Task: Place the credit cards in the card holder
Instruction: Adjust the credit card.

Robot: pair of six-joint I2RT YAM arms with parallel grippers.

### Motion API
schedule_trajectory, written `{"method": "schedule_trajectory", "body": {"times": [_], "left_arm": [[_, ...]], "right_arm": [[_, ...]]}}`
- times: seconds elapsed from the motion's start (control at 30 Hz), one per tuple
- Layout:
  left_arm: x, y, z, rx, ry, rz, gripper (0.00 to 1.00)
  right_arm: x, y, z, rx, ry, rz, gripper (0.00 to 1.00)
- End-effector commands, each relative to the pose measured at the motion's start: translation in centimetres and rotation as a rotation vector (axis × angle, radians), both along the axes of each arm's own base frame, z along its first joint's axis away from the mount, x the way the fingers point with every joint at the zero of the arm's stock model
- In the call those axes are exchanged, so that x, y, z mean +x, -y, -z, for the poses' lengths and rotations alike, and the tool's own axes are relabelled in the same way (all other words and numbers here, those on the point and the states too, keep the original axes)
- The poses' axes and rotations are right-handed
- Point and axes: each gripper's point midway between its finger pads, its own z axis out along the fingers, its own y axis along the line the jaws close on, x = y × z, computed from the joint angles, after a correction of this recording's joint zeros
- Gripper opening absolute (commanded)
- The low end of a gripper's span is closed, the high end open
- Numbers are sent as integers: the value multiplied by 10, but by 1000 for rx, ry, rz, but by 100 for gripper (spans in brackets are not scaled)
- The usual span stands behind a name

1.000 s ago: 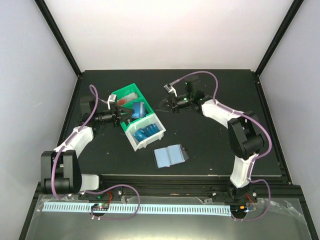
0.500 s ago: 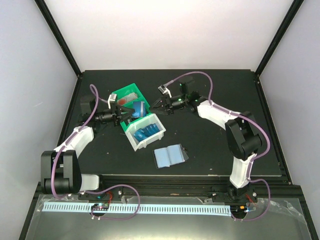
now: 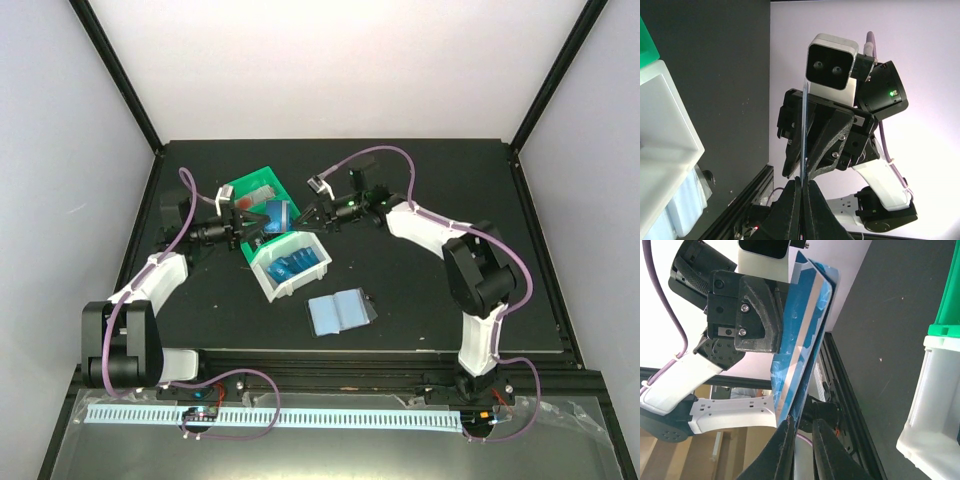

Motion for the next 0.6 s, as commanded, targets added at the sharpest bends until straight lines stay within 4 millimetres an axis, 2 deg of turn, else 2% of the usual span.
{"method": "schedule_trajectory", "body": {"times": [0.0,0.2,0.57], "left_arm": [[-2,3,-17,-11,56,18,2],[-3,4,-22,-18,69,23,2],[-10,11,-27,-19,107,62,2]], "right_arm": [[5,-4,3,-10,4,-6,14],[7,-6,12,-34,-10,0,10],[7,-19,5,-27,-33,-12,17]]}}
